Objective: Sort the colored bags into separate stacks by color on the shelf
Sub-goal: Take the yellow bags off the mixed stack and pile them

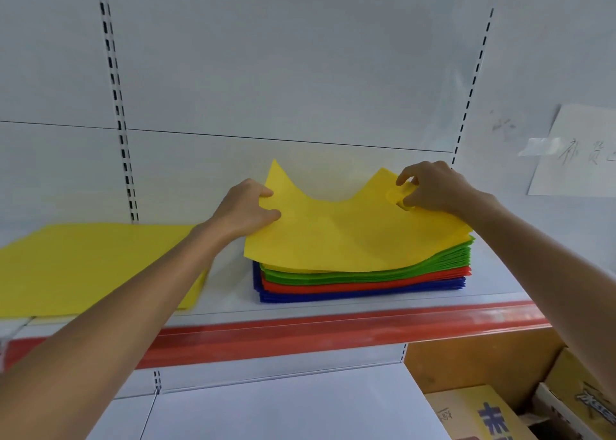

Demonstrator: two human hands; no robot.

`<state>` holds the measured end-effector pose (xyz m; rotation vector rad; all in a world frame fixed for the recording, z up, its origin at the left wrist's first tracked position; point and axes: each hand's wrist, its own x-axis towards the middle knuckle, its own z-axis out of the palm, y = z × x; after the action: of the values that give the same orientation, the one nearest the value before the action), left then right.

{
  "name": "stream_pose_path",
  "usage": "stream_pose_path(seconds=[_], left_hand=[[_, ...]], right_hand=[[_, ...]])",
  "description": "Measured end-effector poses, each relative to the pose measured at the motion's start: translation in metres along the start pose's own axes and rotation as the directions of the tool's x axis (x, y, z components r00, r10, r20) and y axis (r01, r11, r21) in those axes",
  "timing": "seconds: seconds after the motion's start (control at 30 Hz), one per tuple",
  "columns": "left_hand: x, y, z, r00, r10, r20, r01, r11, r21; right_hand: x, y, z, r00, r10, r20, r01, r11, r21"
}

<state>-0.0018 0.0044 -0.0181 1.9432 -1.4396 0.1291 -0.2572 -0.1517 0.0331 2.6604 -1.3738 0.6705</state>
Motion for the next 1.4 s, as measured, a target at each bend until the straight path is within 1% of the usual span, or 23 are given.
stream_pose_path(seconds=[0.27, 0.57, 0.77, 1.0, 1.1, 1.2, 1.27, 1.4], left_hand=[[-0.003, -0.045, -0.059, 0.998, 0.006, -0.068, -0.007, 1.000, -0.007], [-0.032, -0.133, -0.139, 0.987, -0.123, -0.107, 0.123, 0.992, -0.001], [-0.059, -0.196, -0.183, 0.979, -0.202, -0.036, 0.201, 0.979, -0.029], [-0.090, -0.255, -0.203, 0.954, -0.298, 0.020, 0.298, 0.955, 0.010], [-0.099, -0.270, -0.199, 0.944, -0.320, 0.074, 0.318, 0.947, 0.046], [-0.105, -0.281, -0.194, 0.934, -0.336, 0.123, 0.333, 0.942, 0.047], [-0.108, -0.285, -0.192, 0.928, -0.340, 0.154, 0.334, 0.941, 0.060], [-0.112, -0.291, -0.186, 0.928, -0.336, 0.159, 0.328, 0.942, 0.075]], right_hand=[[-0.005, -0.059, -0.014, 0.998, 0.011, -0.069, -0.013, 0.999, -0.031], [-0.008, -0.169, 0.009, 0.998, -0.041, -0.044, 0.041, 0.999, 0.010], [-0.023, -0.245, 0.034, 0.997, -0.074, -0.028, 0.074, 0.997, 0.023], [-0.044, -0.307, 0.071, 0.996, -0.071, 0.058, 0.066, 0.995, 0.073], [-0.052, -0.320, 0.087, 0.994, -0.079, 0.075, 0.073, 0.994, 0.076], [-0.060, -0.325, 0.098, 0.988, -0.095, 0.121, 0.094, 0.995, 0.016], [-0.063, -0.325, 0.102, 0.986, -0.085, 0.143, 0.085, 0.996, 0.007], [-0.065, -0.324, 0.105, 0.981, -0.060, 0.183, 0.061, 0.998, 0.003]])
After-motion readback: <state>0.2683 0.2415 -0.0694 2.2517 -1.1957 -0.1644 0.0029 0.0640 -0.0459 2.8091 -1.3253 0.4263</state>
